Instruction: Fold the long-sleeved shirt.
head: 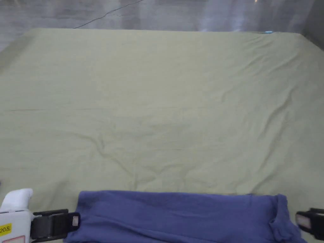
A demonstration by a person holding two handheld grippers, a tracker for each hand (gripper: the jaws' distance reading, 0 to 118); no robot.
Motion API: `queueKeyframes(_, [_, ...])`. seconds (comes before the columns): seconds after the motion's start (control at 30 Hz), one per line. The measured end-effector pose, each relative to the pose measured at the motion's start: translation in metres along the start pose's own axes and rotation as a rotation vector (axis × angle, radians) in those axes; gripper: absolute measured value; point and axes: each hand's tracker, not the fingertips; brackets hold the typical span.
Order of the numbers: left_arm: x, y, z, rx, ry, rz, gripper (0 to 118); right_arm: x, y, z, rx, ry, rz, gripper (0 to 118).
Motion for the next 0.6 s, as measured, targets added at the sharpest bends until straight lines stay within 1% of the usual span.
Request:
queueKeyframes(0.03, [0.001, -0.001, 0.008, 0.024, -0.018, 0.027, 117, -0.007, 0.003, 0.013, 0.021, 0.009, 0.015, 90])
queueKeyframes(0.1, [0.003, -0.008, 0.011, 0.009, -0.038, 0.084, 117, -0.026, 0.005, 0.03, 0.055, 0.064, -0.015, 90])
queueKeyframes(0.13, [0.003, -0.011, 0.01, -0.032, -0.056, 0.103, 116, -0.035, 0.004, 0.031, 0.059, 0.105, -0.027, 87])
queueKeyframes(0.17, [0.005, -0.017, 0.008, -0.096, -0.066, 0.111, 110, -0.046, 0.001, 0.029, 0.062, 0.149, -0.022, 75])
queueKeyframes(0.2, [0.008, -0.02, 0.005, -0.074, -0.034, 0.106, 72, -0.059, -0.001, 0.024, 0.052, 0.142, -0.016, 39])
queueKeyframes(0.23, [0.011, -0.023, 0.001, -0.079, -0.01, 0.1, 19, -0.073, -0.004, 0.014, 0.034, 0.125, -0.005, 5])
queueKeyframes(0.27, [0.012, -0.026, -0.006, -0.083, 0.017, 0.078, 0, -0.085, -0.008, 0.007, 0.024, 0.109, 0.013, 0])
queueKeyframes(0.3, [0.013, -0.027, -0.009, -0.082, 0.003, 0.072, 0, -0.095, -0.012, 0.0, 0.003, 0.103, 0.033, 0])
queueKeyframes(0.33, [0.009, -0.023, -0.01, -0.093, -0.017, 0.081, 0, -0.102, -0.014, -0.005, -0.01, 0.121, 0.045, 0])
queueKeyframes(0.37, [0.005, -0.02, -0.01, -0.091, -0.071, 0.134, 0, -0.105, -0.016, -0.012, -0.02, 0.158, 0.038, 0])
queueKeyframes(0.4, [0.0, -0.016, -0.01, -0.072, -0.118, 0.176, 0, -0.109, -0.017, -0.015, -0.03, 0.193, 0.009, 0])
queueKeyframes(0.43, [-0.007, -0.011, -0.011, -0.048, -0.16, 0.196, 8, -0.111, -0.017, -0.016, -0.041, 0.223, -0.008, 0])
queueKeyframes(0.47, [-0.015, -0.004, -0.012, -0.04, -0.191, 0.191, 42, -0.112, -0.018, -0.017, -0.048, 0.261, -0.008, 0])
queueKeyframes(0.5, [-0.024, 0.004, -0.016, -0.038, -0.217, 0.183, 103, -0.111, -0.017, -0.019, -0.05, 0.299, -0.001, 0])
queueKeyframes(0.53, [-0.034, 0.008, -0.024, -0.062, -0.238, 0.186, 118, -0.111, -0.018, -0.019, -0.044, 0.316, 0.005, 0])
queueKeyframes(0.57, [-0.043, 0.012, -0.033, -0.117, -0.24, 0.202, 118, -0.112, -0.018, -0.021, -0.041, 0.328, 0.002, 0])
queueKeyframes(0.6, [-0.052, 0.016, -0.045, -0.129, -0.257, 0.234, 118, -0.113, -0.018, -0.023, -0.044, 0.346, 0.0, 0])
